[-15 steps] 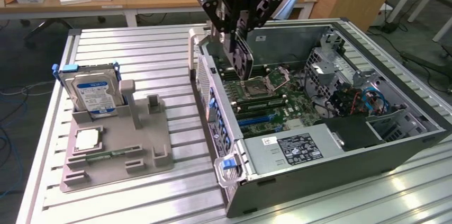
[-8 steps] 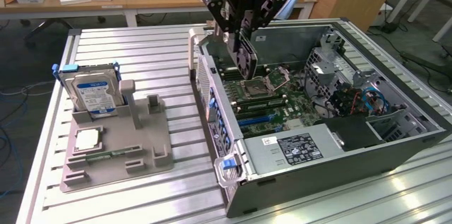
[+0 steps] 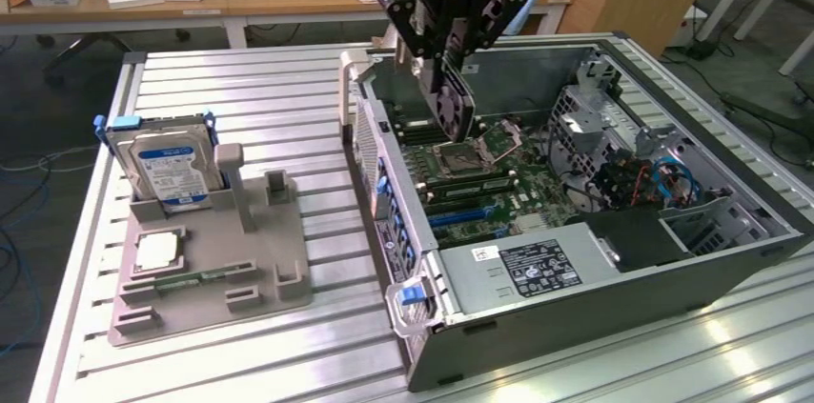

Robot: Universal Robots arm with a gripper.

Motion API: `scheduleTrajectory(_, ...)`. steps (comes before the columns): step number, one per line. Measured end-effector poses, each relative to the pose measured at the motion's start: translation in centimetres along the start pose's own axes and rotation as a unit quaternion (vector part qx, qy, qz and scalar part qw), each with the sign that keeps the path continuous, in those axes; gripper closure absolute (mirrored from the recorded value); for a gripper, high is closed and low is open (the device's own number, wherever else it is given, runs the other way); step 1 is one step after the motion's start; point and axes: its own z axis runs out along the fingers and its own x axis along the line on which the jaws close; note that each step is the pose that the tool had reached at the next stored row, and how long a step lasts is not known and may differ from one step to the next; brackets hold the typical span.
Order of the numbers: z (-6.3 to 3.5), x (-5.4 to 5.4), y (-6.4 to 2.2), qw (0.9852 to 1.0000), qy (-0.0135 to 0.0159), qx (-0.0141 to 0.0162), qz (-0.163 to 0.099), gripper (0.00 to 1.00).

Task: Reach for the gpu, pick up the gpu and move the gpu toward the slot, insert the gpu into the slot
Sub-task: 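Pick up the gpu and move the gpu toward the slot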

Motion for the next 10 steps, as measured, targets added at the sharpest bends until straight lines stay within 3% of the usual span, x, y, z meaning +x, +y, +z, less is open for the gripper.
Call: scheduleTrajectory(10, 0.01, -0.74, -0.05, 1.0000, 0.0000, 0.0000, 0.001, 0.74)
